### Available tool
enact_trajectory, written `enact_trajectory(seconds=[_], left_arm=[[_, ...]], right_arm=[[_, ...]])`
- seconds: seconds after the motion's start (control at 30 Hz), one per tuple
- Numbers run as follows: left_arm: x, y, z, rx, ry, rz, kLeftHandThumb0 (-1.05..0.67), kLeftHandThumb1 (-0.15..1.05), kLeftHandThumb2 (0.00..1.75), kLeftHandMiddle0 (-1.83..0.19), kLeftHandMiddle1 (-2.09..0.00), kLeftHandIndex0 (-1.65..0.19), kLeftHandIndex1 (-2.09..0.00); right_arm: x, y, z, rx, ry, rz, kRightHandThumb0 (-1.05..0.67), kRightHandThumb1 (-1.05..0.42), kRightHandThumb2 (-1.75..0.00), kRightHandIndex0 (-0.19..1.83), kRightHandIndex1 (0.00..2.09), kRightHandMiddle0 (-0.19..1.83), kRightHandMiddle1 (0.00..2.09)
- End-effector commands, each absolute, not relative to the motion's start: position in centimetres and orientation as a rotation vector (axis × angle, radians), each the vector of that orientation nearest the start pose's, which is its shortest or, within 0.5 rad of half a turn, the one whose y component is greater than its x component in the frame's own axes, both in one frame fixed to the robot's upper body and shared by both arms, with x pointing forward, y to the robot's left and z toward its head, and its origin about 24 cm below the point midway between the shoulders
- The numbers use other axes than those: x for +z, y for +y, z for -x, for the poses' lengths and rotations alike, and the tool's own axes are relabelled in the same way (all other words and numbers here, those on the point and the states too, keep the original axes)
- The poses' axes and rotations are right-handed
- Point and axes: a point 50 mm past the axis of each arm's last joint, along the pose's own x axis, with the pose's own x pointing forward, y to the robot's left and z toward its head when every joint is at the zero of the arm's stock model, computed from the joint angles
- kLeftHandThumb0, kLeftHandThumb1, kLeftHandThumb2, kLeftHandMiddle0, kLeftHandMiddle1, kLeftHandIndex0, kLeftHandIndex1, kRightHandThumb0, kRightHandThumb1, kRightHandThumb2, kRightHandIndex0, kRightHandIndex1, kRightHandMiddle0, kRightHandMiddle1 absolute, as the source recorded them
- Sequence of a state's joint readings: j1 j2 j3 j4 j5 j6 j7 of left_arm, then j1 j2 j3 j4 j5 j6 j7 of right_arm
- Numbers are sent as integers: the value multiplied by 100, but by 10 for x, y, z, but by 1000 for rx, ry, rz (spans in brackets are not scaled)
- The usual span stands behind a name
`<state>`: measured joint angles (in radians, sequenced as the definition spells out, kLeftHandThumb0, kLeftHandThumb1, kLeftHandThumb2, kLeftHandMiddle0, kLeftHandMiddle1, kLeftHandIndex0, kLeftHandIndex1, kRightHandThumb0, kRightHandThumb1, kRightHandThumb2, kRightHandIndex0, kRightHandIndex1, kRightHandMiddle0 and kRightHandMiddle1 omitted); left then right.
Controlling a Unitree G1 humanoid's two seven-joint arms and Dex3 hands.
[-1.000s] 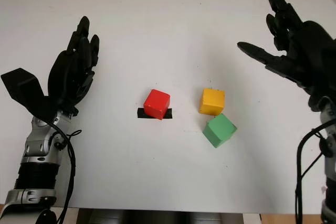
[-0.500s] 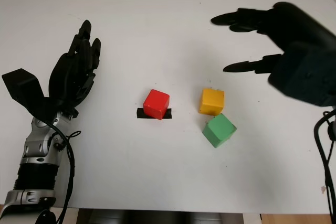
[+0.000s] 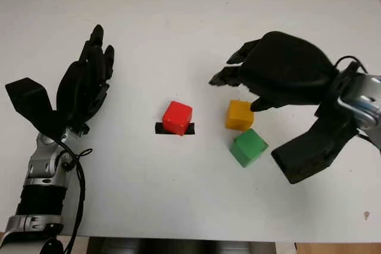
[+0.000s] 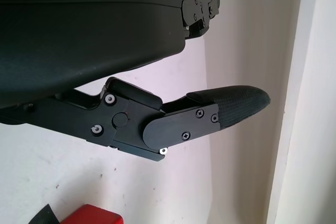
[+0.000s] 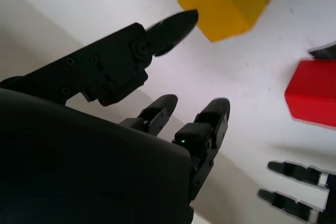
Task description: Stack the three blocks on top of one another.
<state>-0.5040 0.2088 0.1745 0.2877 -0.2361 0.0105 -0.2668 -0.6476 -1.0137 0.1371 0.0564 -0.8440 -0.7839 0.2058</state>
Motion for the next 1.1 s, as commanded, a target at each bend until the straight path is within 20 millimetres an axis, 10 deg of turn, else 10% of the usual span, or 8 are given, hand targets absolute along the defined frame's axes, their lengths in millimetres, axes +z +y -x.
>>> enact_trajectory(seconds=[0.0, 1.07], left_arm=[[136, 189, -343, -190, -242, 48, -74, 105, 68, 19, -4, 19, -2], [136, 191, -345, -184, -245, 40, -75, 105, 64, 18, -5, 18, -5]], right_arm=[[245, -198, -290, 573, -880, 2105, -31, -79, -6, 70, 24, 58, 29], [238, -220, -291, 612, -857, 2124, -45, -79, -5, 49, 6, 52, 23]])
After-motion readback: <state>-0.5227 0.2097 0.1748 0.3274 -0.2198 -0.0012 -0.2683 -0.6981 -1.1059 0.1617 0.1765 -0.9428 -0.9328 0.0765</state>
